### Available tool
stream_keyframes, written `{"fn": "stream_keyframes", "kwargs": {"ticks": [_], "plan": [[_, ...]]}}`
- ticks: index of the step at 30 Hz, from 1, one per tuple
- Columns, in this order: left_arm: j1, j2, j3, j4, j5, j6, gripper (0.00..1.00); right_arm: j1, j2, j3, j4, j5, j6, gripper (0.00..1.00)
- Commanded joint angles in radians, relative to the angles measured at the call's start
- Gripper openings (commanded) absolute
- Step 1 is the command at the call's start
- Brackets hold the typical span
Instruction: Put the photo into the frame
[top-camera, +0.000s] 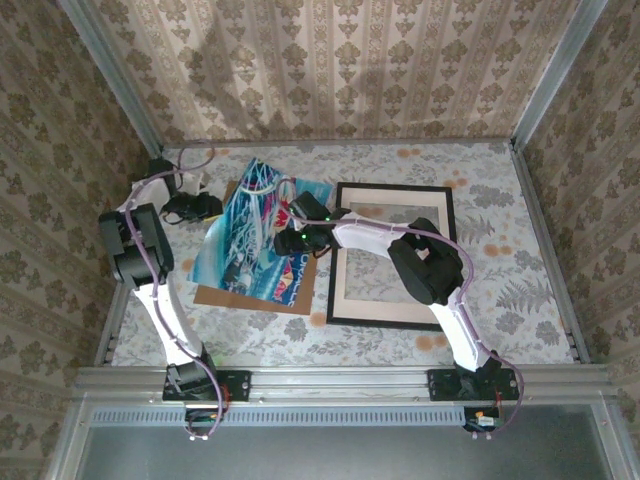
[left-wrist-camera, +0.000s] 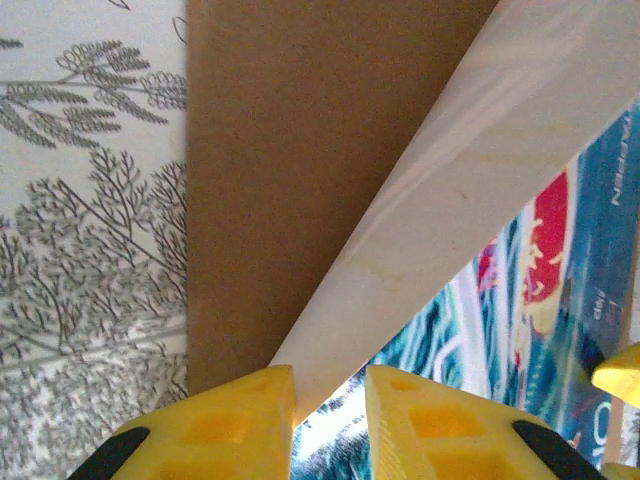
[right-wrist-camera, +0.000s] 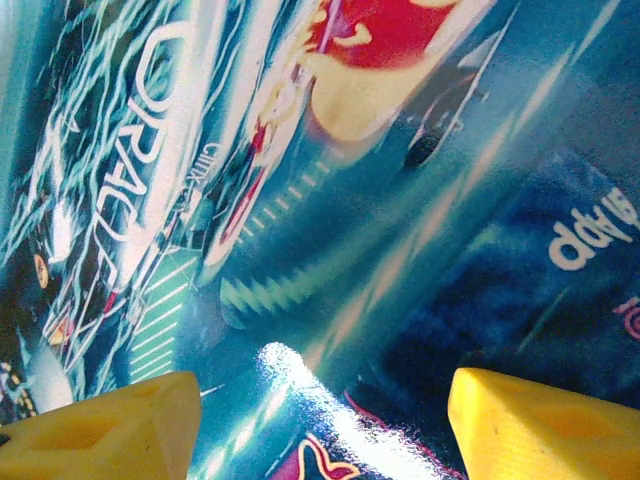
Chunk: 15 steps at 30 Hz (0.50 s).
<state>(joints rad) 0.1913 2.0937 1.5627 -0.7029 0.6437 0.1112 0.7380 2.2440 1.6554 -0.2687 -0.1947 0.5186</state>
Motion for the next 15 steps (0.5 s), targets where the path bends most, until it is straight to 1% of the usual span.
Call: {"fn": "stream_keyframes", "kwargs": {"ticks": [1,2,7,11,15], "plan": [[-0.004,-0.063,-0.076,0.037,0.005,-0.032,0.26,-0.031,-0.024,-0.01,-0.039,-0.042,-0.03,0.7],[-0.004,-0.072,-0.09,0.045,-0.03,-0.037,0.26,-0.037,-0.025,-0.004,-0.045,-0.059,-0.036,0.7],[-0.012,-0.107,-0.148,0.076,-0.051,-0.068,0.26,-0.076,-0.029,0.042,-0.098,-0.13,-0.082,0.7],[-0.015,-0.135,-0.192,0.108,-0.059,-0.095,0.26,-0.101,-0.024,0.081,-0.148,-0.135,-0.119,0.71],[-0.013,-0.116,-0.18,0.102,-0.112,-0.111,0.28,-0.112,0.013,0.122,-0.169,-0.156,-0.127,0.7]]}}
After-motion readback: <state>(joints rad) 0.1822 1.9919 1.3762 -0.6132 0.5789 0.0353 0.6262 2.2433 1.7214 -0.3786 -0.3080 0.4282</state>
